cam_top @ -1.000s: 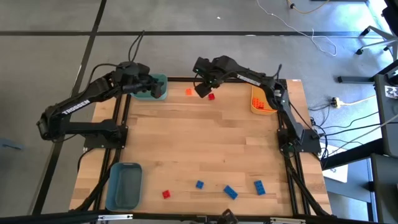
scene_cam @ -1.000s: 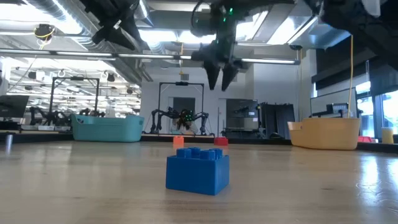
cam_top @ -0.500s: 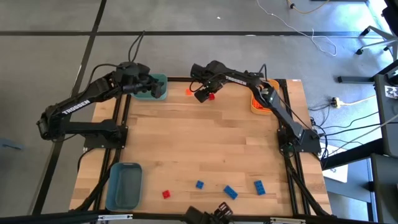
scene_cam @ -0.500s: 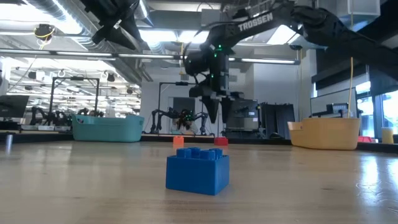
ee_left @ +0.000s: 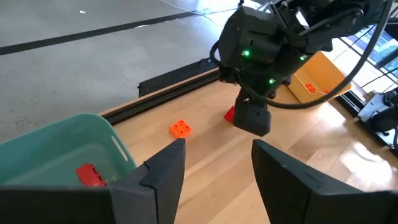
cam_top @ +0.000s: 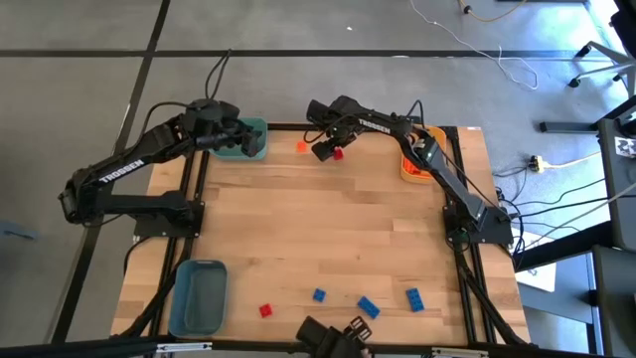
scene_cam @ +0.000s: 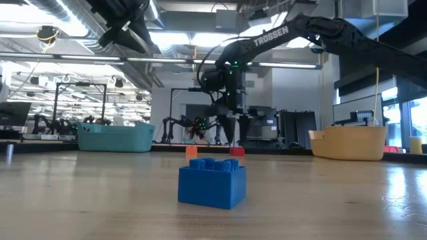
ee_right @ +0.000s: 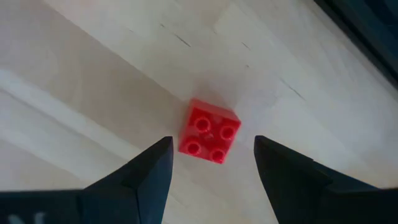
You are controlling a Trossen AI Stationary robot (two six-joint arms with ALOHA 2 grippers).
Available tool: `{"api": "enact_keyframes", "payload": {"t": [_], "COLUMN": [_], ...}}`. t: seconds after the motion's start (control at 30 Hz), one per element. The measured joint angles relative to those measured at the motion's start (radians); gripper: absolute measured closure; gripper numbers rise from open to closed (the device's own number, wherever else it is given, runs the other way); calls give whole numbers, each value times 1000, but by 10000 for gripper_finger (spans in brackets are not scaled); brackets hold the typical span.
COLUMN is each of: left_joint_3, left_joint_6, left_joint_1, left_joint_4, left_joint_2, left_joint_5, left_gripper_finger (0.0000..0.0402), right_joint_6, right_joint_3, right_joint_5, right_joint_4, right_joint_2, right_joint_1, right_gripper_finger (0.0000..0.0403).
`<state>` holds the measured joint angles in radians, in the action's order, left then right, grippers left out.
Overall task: Sort & place blocks by color
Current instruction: Put the red game piece into the green bin
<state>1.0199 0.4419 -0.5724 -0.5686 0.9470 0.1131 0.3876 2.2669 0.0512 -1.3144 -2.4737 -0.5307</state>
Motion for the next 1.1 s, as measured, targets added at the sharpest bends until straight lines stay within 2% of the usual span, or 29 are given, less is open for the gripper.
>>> {"api": "enact_keyframes", "payload": {"t": [0.13,0.57,0.73,0.93,1.1], "left_joint_3": [0,0,-1,-1,-1], "left_joint_6": [0,0,0,0,0], "left_joint_1": [0,0,0,0,0], "left_joint_4": [0,0,0,0,1], "left_joint_2": [0,0,0,0,0], "left_joint_5": [0,0,-13,-26,-28], "left_gripper_finger": [224,224,224,224,224], "right_joint_6": [3,39,53,54,65], "right_joint_3": [0,-5,-56,-60,-68], "right_joint_5": [-52,-54,-60,-110,-194], "right_joint_4": [14,17,52,95,91], "right_joint_2": [0,-12,-13,-15,-14], "right_joint_1": [-10,-13,-20,-38,-57], "right_gripper_finger": [177,177,177,177,177]}}
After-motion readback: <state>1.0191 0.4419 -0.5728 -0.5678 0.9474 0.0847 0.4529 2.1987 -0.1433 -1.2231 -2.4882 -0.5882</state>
